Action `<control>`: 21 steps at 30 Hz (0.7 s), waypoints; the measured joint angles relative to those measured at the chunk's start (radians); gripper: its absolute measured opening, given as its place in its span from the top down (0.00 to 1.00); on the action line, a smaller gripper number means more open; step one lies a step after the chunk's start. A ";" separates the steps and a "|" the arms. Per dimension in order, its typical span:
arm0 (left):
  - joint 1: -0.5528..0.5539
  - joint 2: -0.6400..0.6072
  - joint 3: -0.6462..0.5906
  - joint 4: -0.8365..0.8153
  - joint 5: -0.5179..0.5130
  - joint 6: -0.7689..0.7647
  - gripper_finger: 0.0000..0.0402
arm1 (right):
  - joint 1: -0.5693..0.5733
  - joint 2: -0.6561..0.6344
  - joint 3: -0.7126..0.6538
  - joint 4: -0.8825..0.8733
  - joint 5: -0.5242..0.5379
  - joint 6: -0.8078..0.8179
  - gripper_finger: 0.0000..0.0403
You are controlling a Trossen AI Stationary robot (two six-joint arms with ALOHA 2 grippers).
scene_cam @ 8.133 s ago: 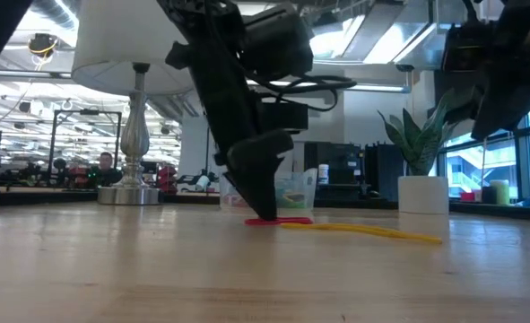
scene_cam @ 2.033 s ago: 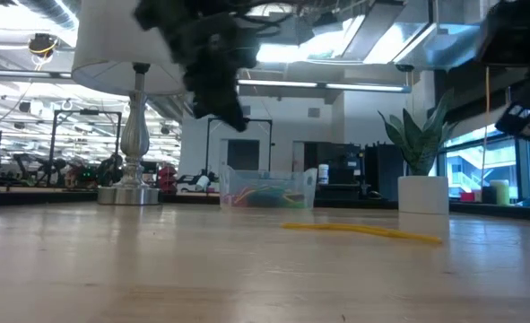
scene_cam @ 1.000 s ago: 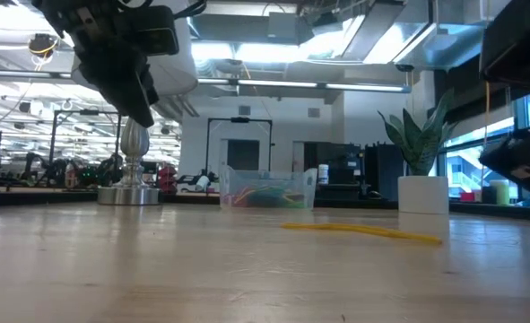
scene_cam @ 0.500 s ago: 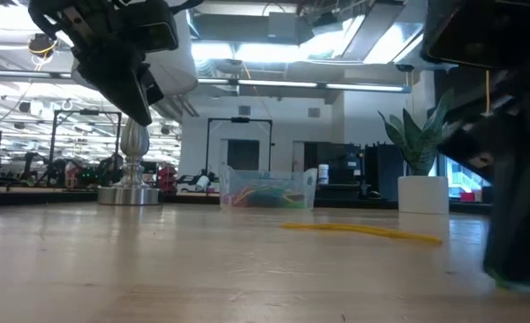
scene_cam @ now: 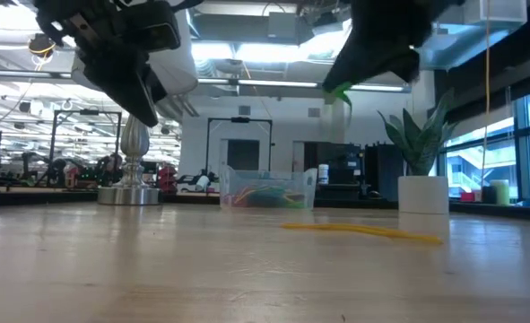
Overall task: Pick and place rubber bands into bin
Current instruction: Put the green rubber band into the transparent bin
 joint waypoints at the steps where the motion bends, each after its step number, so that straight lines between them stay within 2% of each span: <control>1: 0.008 0.000 0.000 -0.002 -0.001 0.000 1.00 | -0.031 -0.023 0.000 -0.007 -0.005 -0.007 1.00; 6: 0.071 0.000 0.001 -0.001 0.009 -0.022 0.99 | -0.209 -0.112 0.001 0.033 -0.043 -0.222 1.00; 11: 0.129 0.000 0.001 -0.008 0.013 -0.025 1.00 | -0.418 -0.122 0.020 0.119 -0.213 -0.481 1.00; 17: 0.182 0.000 0.002 -0.005 0.011 0.007 0.99 | -0.655 -0.034 0.128 0.140 -0.361 -0.705 1.00; 21: 0.211 0.000 0.002 0.000 0.008 -0.002 1.00 | -0.768 0.084 0.239 0.135 -0.456 -0.815 1.00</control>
